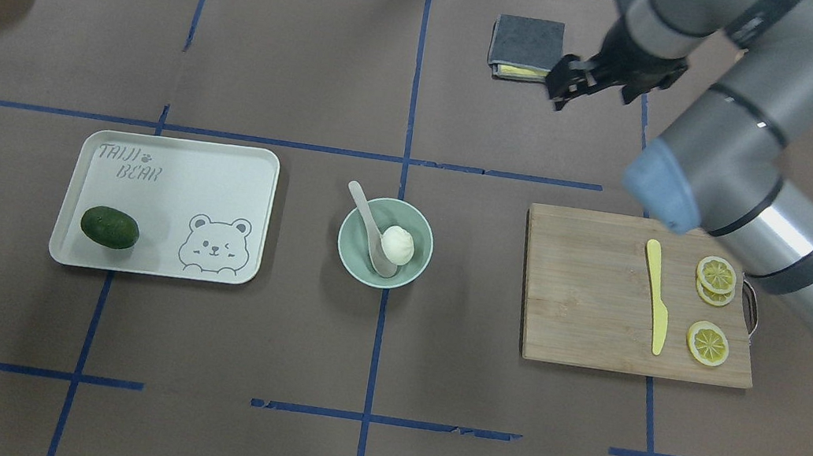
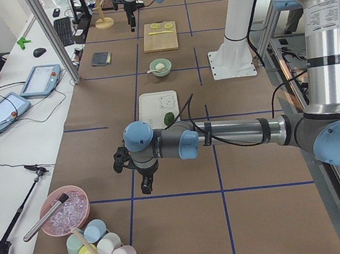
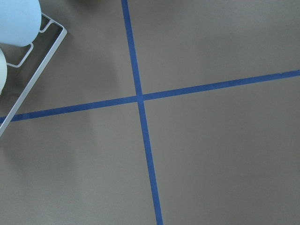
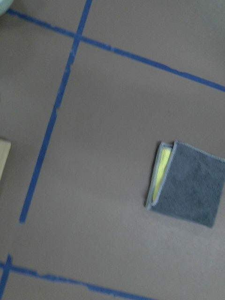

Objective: Put spoon and bun in bowl

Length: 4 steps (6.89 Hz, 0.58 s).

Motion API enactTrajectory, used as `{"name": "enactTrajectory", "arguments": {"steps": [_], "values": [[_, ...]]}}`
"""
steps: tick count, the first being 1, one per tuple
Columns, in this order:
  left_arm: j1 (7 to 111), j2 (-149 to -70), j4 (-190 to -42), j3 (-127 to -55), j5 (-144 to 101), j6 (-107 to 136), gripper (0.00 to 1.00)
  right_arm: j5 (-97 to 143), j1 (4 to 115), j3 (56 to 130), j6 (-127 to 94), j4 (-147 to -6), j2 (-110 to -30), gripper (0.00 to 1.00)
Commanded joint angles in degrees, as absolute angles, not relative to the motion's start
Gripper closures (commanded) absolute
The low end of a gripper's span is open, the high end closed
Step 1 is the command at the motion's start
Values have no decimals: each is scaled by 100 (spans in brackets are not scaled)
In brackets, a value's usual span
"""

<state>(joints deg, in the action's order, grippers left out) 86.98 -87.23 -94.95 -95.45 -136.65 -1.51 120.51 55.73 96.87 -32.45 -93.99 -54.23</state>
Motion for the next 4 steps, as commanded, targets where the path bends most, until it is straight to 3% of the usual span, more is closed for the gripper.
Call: {"name": "enactTrajectory", "arguments": {"steps": [1,4], "values": [[8692,-8771,-9449,-9536,-13658,-149,0,12392,6956,9651,-1378,-9552,-6272,0],[8736,-8657,-9361,-9623,-13658,-167,0,12700,8127,9650,49,-10590,-6974,0]]}}
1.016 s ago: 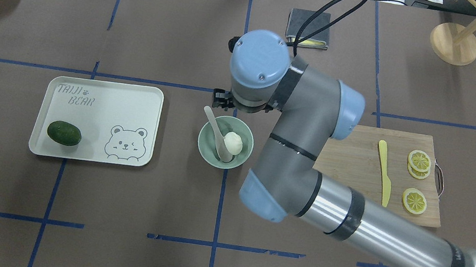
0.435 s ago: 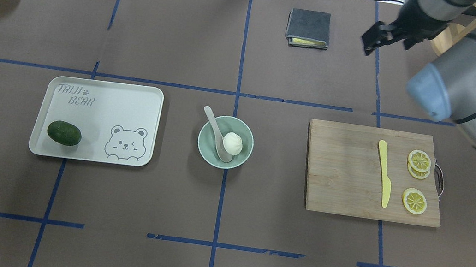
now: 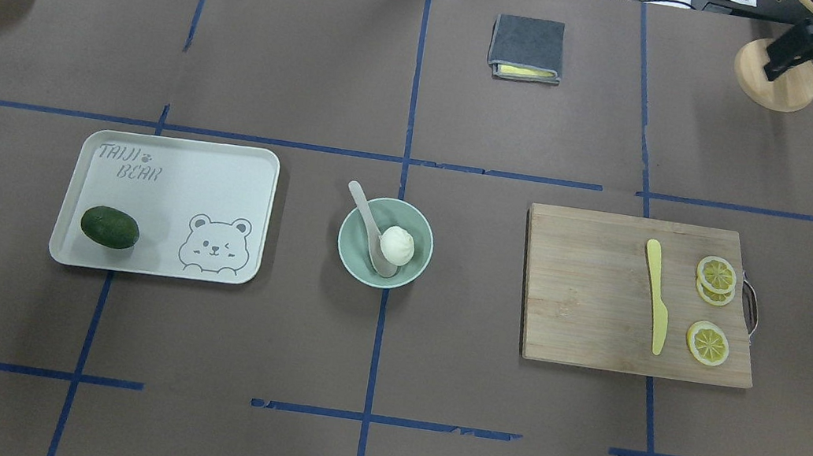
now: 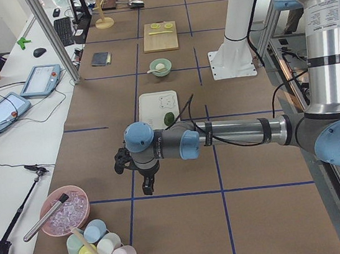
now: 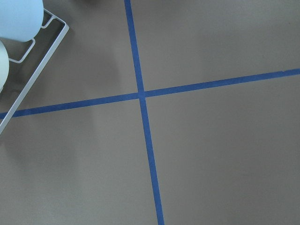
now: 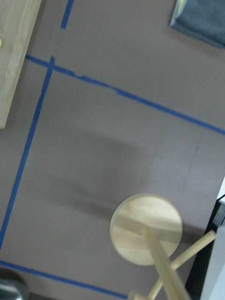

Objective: Put spoon and bun in bowl

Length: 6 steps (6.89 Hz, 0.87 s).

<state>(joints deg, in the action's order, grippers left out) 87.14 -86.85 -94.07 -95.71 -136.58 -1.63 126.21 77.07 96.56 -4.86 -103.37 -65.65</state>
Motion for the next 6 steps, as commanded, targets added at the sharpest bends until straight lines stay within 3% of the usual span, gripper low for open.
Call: {"name": "enactTrajectory", "arguments": {"steps": [1,3,6], "values": [[8736,-8666,-9352,-9633,-13658,-167,0,12700,8243,9668,409,-10573,-7544,0],[8745,-8675,-9360,-9755,-13510,-176,0,12735,8349,9729,378,-10390,-8496,0],[8719,-8684,-9369,-9756,-13122,-176,0,12770,8701,9756,378,-10380,-8736,0]]}}
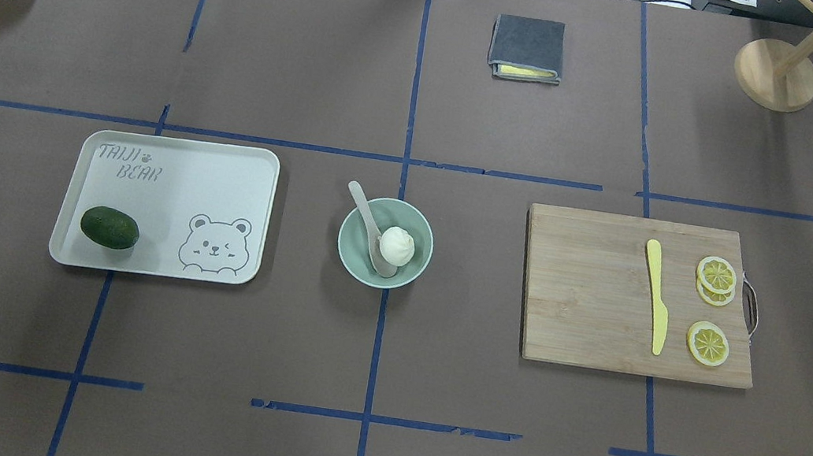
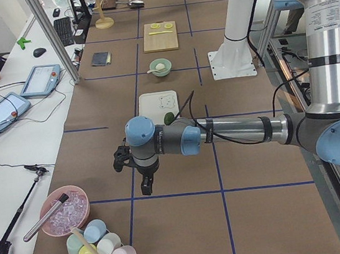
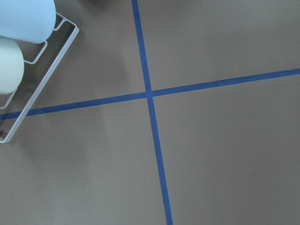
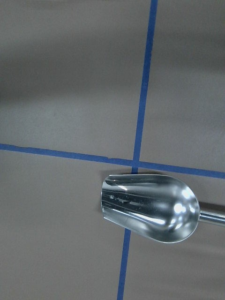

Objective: Put spoon and bun in bowl

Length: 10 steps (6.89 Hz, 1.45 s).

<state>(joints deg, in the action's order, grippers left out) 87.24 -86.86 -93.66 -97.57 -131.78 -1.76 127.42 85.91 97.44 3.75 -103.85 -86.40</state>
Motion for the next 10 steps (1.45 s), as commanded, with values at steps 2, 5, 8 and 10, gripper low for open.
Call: {"name": "enactTrajectory", "arguments": {"steps": [2,5,8,10], "values": [[8728,-8675,-9360,-9730,-13175,-176,0,13015,8701,9739,360,-10380,-8780,0],[8719,-8675,-9360,-9729,-13184,-176,0,13025,8692,9756,360,-10380,-8833,0],[8719,-8684,-9369,-9747,-13184,-176,0,13017,8692,9756,369,-10380,-8833,0],[8719,-8684,-9369,-9747,-13184,-176,0,13017,8692,9747,369,-10380,-8833,0]]}}
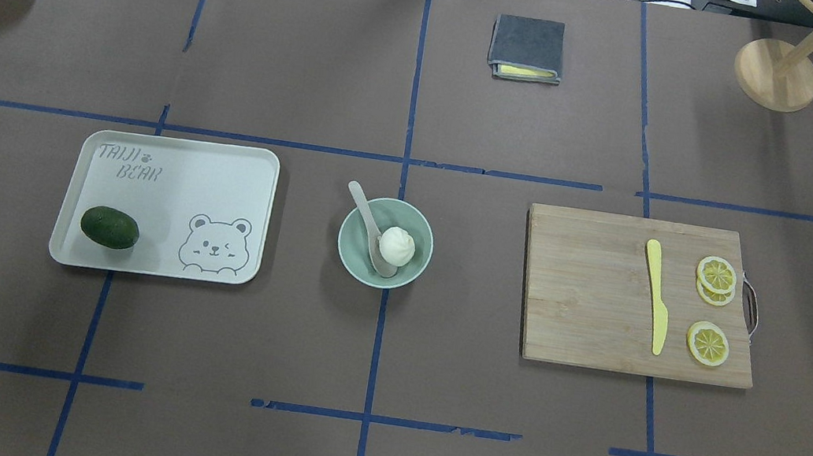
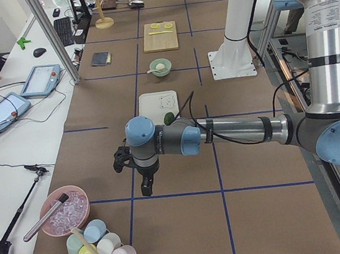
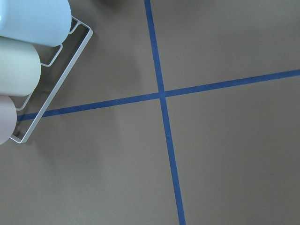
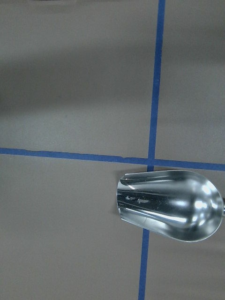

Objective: Put spoon and bun in bowl

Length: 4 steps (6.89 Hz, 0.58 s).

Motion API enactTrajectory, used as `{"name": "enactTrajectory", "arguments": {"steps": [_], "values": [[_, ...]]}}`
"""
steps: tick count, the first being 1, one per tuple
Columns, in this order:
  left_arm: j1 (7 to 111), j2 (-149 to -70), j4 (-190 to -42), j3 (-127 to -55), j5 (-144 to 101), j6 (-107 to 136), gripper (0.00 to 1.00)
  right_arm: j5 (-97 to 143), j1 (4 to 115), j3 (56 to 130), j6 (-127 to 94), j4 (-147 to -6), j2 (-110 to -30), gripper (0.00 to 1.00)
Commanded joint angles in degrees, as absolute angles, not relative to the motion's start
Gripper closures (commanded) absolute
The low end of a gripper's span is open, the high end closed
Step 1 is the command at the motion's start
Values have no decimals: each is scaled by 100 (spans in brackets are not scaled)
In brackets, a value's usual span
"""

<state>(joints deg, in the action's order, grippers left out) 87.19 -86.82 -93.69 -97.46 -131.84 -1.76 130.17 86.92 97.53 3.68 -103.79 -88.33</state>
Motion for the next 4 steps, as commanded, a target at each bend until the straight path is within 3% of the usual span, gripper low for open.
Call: {"name": "enactTrajectory", "arguments": {"steps": [1,4], "values": [[8719,-8684,-9378,-9747,-13184,-176,0,13017,8692,9747,369,-10371,-8833,0],[8719,-8684,-9387,-9738,-13184,-176,0,13017,8692,9747,369,-10371,-8868,0]]}}
